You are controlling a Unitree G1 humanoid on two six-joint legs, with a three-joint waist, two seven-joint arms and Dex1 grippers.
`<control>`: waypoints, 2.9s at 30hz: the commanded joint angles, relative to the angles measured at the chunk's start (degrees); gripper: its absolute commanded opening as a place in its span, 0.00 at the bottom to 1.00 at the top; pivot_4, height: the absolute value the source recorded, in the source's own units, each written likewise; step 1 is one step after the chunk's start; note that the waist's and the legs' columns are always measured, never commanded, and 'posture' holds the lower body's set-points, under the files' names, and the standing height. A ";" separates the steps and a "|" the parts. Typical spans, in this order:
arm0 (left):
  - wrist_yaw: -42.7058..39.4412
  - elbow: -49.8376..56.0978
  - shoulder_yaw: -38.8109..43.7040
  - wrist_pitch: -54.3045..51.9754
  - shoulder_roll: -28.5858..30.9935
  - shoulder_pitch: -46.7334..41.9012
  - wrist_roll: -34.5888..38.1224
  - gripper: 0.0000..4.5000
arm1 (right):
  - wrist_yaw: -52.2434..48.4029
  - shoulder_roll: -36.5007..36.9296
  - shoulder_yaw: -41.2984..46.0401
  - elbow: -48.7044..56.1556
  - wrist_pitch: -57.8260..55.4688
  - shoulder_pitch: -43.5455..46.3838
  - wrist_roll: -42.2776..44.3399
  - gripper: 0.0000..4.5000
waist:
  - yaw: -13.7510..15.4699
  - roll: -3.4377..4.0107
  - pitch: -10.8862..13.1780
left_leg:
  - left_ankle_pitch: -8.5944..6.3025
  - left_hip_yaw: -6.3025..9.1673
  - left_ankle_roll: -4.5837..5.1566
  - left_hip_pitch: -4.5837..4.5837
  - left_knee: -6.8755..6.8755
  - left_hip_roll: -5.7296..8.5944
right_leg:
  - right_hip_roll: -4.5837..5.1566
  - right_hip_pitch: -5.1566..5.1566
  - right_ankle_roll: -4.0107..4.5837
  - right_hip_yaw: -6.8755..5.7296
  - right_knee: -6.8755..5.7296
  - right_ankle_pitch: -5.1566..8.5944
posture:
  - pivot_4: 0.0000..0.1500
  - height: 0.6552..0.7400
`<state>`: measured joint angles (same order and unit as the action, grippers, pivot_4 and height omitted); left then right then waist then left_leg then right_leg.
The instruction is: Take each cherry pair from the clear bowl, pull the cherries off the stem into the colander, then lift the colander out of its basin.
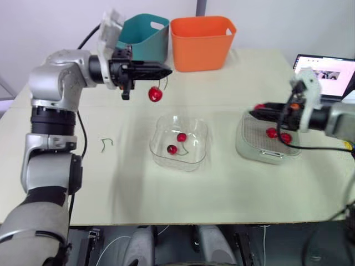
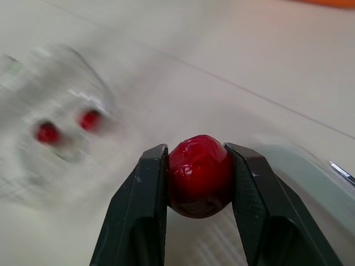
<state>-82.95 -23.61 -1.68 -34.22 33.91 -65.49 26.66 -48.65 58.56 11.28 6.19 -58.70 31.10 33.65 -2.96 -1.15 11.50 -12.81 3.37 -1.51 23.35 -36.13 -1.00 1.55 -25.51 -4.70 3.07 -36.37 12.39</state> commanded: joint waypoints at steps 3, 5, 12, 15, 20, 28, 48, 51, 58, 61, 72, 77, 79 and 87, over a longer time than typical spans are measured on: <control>-1.75 0.82 -2.23 4.29 0.93 0.76 -2.79 0.00 | -2.36 2.33 -1.32 1.75 5.20 -3.03 -2.89 0.34 | -0.50 0.00 0.00 | 0.00 0.01 0.00 -0.04 -0.01 -0.01 | -0.02 0.03 0.15 0.00 0.00 0.01 | 1.00 1.00; -1.78 0.87 -2.40 4.69 0.67 1.08 -3.03 0.00 | -1.85 2.33 -2.35 1.51 5.94 -3.69 -4.20 0.34 | -0.57 0.00 0.00 | 0.00 0.02 0.00 -0.03 -0.01 -0.01 | -0.02 0.03 0.15 0.00 0.00 0.01 | 1.00 1.00; -1.78 1.16 -2.47 4.56 0.77 1.27 -3.15 0.00 | -0.97 1.26 -4.62 -0.84 6.72 -3.32 -6.94 0.34 | -0.17 -0.01 0.00 | 0.00 0.02 0.00 0.01 -0.03 0.00 | 0.00 0.04 0.12 0.00 0.03 -0.01 | 1.00 1.00; -1.70 1.31 -2.44 4.42 0.90 1.33 -3.33 0.00 | -0.89 1.30 -5.42 -1.84 6.05 -2.93 -7.48 0.52 | 0.00 -0.01 0.00 | 0.00 0.02 0.00 0.01 -0.03 0.00 | 0.00 0.04 0.13 0.00 0.03 -0.01 | 1.00 1.00; -1.50 1.71 -2.12 3.97 1.21 1.32 -3.17 0.00 | -1.81 1.43 -4.69 -3.03 6.07 -1.11 -7.23 0.88 | 0.22 0.00 0.00 | 0.00 0.02 0.00 0.01 -0.04 0.00 | -0.01 0.04 0.13 0.00 0.03 -0.02 | 1.00 1.00; 0.06 0.87 -0.04 2.65 0.49 -0.50 -1.39 0.00 | -0.62 -4.96 -0.05 -2.26 -1.71 9.38 1.71 0.99 | 0.21 0.00 0.00 | 0.00 0.04 0.00 -0.01 -0.03 -0.01 | -0.02 0.05 0.03 0.00 0.02 -0.12 | 1.00 1.00; 1.35 5.12 1.35 -2.16 -0.21 -0.77 1.91 0.00 | 12.03 -41.32 -5.54 -4.81 -9.50 23.42 14.15 0.99 | 0.32 0.01 0.01 | 0.01 0.14 0.00 -0.02 -0.05 -0.03 | -0.03 0.07 0.12 -0.09 -0.15 -0.25 | 1.00 1.00; 1.50 5.51 1.22 -2.19 -0.23 -0.25 1.93 0.00 | 12.23 -42.64 -6.33 -6.20 -8.76 24.07 13.61 0.99 | 0.32 0.01 0.01 | 0.01 0.14 0.00 -0.03 -0.04 -0.03 | -0.03 0.06 0.12 -0.09 -0.19 -0.25 | 1.00 1.00; 1.77 5.61 1.21 -2.30 -0.55 0.01 2.04 0.00 | 12.63 -45.39 -7.16 -7.13 -8.32 24.58 13.90 0.99 | 0.25 0.01 0.01 | 0.01 0.14 0.00 -0.04 -0.04 -0.03 | -0.03 0.06 0.12 -0.09 -0.21 -0.25 | 1.00 1.00; 1.91 5.65 1.13 -2.27 -0.81 0.10 2.10 0.00 | 12.93 -46.28 -7.42 -7.25 -8.22 24.83 13.77 0.99 | 0.26 0.01 0.01 | 0.01 0.14 0.00 -0.04 -0.05 -0.03 | -0.03 0.06 0.12 -0.09 -0.22 -0.25 | 1.00 1.00; 2.13 5.87 1.07 -2.40 -1.20 0.30 2.23 0.00 | 15.14 -48.37 -6.90 -7.50 -7.83 24.72 13.65 0.85 | 0.26 0.01 0.01 | 0.01 0.15 0.00 -0.04 -0.05 -0.03 | -0.03 0.05 0.12 -0.09 -0.23 -0.24 | 1.00 1.00; 2.31 5.88 1.18 -2.38 -1.17 0.31 2.22 0.00 | 15.82 -48.45 -6.72 -7.27 -7.73 24.58 13.77 0.46 | 0.25 0.01 0.01 | 0.01 0.15 0.00 -0.04 -0.05 -0.03 | -0.03 0.05 0.12 -0.09 -0.23 -0.25 | 1.00 1.00; 2.35 5.83 1.23 -2.37 -1.14 0.28 2.22 0.00 | 15.66 -48.20 -6.95 -7.16 -7.72 24.53 13.73 0.33 | 0.25 0.01 0.01 | 0.01 0.15 0.00 -0.04 -0.05 -0.03 | -0.03 0.05 0.12 -0.09 -0.23 -0.24 | 1.00 1.00; 2.38 4.42 1.70 -1.45 -0.84 -0.81 1.85 0.00 | 13.85 -46.07 -10.34 -4.73 -8.18 21.83 12.52 0.33 | 0.26 0.01 0.01 | 0.01 0.15 0.00 -0.04 -0.05 -0.03 | -0.03 0.05 0.11 -0.09 -0.23 -0.24 | 1.00 1.00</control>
<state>-80.84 -19.66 -1.30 -36.78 32.36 -64.82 27.99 -33.91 11.96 2.11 -1.09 -67.07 53.61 46.21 -2.70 -1.14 11.51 -12.80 3.52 -1.51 23.31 -36.18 -1.03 1.52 -25.46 -4.59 2.98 -36.60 12.15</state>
